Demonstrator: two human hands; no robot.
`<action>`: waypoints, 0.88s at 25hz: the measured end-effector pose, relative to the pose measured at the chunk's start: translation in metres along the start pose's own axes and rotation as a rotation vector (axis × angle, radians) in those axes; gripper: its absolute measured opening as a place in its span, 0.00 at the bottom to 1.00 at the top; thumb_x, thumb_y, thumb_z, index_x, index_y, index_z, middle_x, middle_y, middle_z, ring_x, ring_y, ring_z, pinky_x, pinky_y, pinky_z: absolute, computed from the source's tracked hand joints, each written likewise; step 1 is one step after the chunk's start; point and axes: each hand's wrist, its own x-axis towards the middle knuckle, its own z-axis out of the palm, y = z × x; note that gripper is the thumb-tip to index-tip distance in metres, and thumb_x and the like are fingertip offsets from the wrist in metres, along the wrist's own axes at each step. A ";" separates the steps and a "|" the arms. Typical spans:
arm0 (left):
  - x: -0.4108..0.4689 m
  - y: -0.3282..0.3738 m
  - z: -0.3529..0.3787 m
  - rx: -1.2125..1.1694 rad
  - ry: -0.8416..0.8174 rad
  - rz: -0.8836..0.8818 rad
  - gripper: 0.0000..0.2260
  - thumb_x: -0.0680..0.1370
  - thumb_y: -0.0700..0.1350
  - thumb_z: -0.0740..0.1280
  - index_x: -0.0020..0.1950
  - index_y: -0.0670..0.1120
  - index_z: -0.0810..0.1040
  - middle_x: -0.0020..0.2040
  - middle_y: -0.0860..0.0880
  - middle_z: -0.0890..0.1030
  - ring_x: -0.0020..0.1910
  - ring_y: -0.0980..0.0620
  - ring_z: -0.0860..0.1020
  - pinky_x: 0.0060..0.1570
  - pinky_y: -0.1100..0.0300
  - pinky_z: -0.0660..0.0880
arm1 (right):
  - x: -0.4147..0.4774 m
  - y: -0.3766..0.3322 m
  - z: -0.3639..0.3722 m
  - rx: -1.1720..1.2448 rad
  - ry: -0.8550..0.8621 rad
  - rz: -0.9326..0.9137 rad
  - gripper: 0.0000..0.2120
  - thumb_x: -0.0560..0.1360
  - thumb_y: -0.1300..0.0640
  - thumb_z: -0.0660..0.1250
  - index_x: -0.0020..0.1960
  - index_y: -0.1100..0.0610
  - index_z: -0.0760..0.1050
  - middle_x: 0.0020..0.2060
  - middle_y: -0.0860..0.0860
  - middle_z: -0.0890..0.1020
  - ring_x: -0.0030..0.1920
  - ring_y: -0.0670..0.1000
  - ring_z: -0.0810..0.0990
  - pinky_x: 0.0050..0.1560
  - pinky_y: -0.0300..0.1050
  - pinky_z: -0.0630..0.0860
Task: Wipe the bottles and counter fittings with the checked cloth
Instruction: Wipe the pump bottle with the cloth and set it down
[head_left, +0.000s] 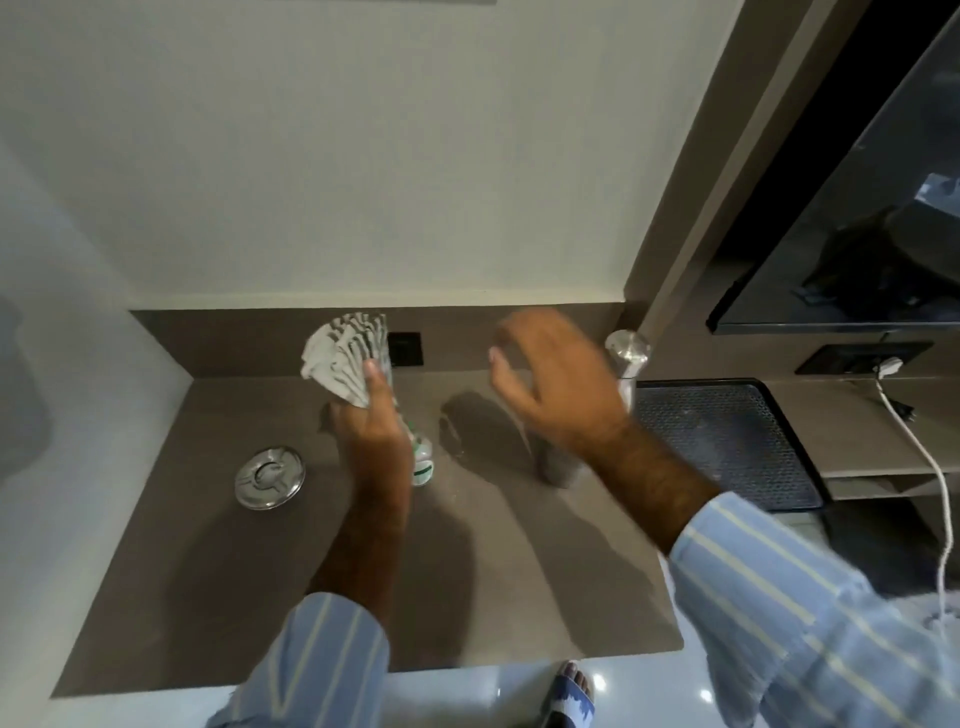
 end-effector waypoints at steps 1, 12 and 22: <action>0.008 -0.004 -0.016 0.167 -0.010 0.067 0.13 0.82 0.46 0.64 0.65 0.43 0.77 0.59 0.47 0.83 0.54 0.60 0.81 0.50 0.74 0.73 | -0.007 -0.005 0.028 0.092 -0.119 0.093 0.13 0.79 0.51 0.63 0.57 0.58 0.77 0.52 0.55 0.82 0.54 0.55 0.80 0.56 0.51 0.77; 0.040 -0.096 -0.047 1.177 -0.647 0.546 0.23 0.74 0.39 0.70 0.69 0.42 0.74 0.62 0.36 0.76 0.57 0.36 0.78 0.54 0.45 0.76 | -0.031 -0.008 0.230 0.579 -0.454 0.460 0.19 0.73 0.55 0.73 0.63 0.59 0.81 0.60 0.60 0.84 0.63 0.60 0.81 0.63 0.49 0.76; 0.079 -0.005 -0.041 0.179 0.161 -0.221 0.18 0.80 0.60 0.63 0.45 0.47 0.80 0.37 0.52 0.82 0.34 0.57 0.80 0.35 0.62 0.80 | -0.024 -0.023 0.159 1.153 -0.313 0.745 0.24 0.72 0.53 0.77 0.66 0.51 0.73 0.54 0.55 0.84 0.51 0.54 0.85 0.49 0.49 0.84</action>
